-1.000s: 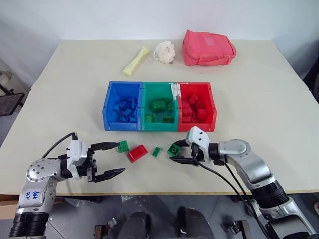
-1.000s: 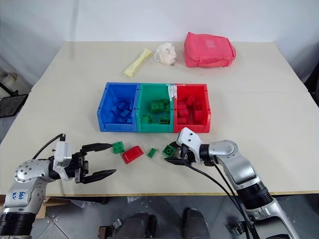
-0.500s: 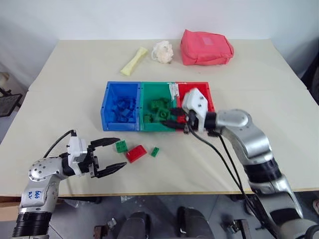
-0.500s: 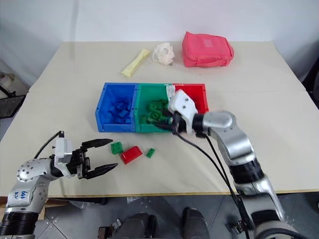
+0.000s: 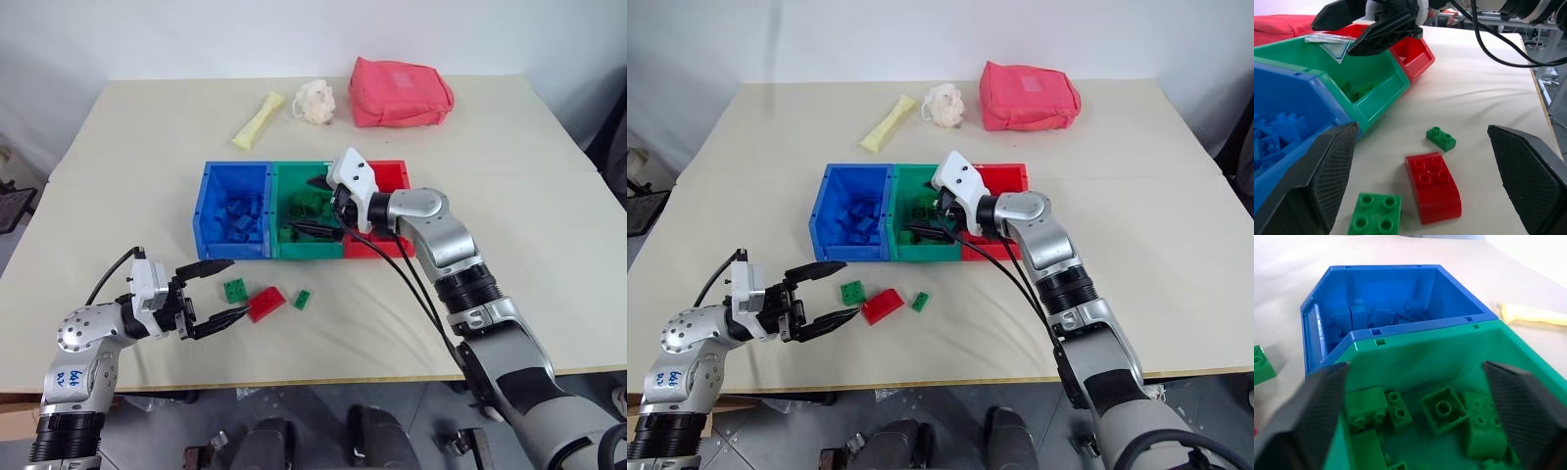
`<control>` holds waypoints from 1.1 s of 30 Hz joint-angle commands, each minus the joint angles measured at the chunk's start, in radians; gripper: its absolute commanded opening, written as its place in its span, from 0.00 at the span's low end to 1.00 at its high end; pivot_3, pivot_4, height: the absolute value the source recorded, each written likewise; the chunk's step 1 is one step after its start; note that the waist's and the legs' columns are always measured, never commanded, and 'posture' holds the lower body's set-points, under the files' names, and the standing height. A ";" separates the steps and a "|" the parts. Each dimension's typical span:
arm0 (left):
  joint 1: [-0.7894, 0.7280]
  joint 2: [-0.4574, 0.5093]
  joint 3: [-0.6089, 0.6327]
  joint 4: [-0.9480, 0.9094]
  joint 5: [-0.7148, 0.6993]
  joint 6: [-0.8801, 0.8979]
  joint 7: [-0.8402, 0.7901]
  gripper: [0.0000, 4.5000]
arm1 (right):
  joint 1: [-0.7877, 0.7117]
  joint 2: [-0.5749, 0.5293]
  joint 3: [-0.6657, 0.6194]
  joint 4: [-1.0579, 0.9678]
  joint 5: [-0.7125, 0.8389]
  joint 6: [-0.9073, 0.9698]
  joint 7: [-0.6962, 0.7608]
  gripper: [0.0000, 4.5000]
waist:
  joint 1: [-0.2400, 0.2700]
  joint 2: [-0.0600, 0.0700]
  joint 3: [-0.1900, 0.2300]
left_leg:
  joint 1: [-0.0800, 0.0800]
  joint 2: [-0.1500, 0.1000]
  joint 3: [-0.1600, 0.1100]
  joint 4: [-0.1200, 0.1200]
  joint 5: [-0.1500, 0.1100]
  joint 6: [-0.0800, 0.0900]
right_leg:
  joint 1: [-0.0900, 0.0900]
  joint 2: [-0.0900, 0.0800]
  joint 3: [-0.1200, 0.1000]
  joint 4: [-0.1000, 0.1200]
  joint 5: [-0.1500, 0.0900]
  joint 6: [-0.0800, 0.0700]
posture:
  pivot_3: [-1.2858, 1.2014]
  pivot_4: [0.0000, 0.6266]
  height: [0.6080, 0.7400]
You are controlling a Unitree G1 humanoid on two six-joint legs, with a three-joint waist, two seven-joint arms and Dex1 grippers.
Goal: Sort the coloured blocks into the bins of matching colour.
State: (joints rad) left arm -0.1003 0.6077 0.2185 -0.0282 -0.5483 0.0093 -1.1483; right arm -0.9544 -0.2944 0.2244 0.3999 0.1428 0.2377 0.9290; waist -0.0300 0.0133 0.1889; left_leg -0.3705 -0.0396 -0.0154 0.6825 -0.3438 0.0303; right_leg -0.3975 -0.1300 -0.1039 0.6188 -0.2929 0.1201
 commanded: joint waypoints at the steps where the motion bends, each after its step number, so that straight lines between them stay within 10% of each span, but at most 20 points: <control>1: -0.002 -0.001 0.017 -0.026 -0.020 -0.017 -0.007 1.00 | 0.019 -0.034 -0.028 -0.109 0.038 0.009 0.054 1.00 | 0.000 0.000 0.000 | 0.000 0.000 0.000 0.000 0.000 0.000 | 0.000 0.000 0.000 0.000 0.000 0.000 | 0.52 0.24 1.00; 21: 0.018 0.109 0.012 0.155 0.010 -0.080 -0.252 1.00 | 0.631 -0.599 -0.271 -0.476 0.267 0.051 0.456 1.00 | 0.033 0.000 0.000 | 0.000 0.002 0.003 0.000 -0.001 0.001 | 0.004 -0.002 0.000 -0.009 0.000 0.000 | 0.52 0.24 1.00; 33: -0.011 0.126 0.020 0.217 0.009 -0.106 -0.290 1.00 | 0.722 -0.633 -0.325 -0.504 0.274 0.046 0.426 1.00 | 0.031 0.000 0.000 | 0.001 0.003 0.003 0.000 0.000 0.000 | 0.004 -0.003 0.000 -0.009 0.000 0.000 | 0.52 0.24 1.00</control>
State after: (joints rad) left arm -0.1079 0.7244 0.2201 0.1984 -0.5333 -0.0867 -1.4321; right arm -0.2193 -0.9337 -0.0915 -0.0700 0.3976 0.2851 1.3642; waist 0.0007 0.0135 0.1894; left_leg -0.3698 -0.0364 -0.0121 0.6827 -0.3443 0.0307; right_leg -0.3933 -0.1328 -0.1040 0.6097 -0.2926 0.1205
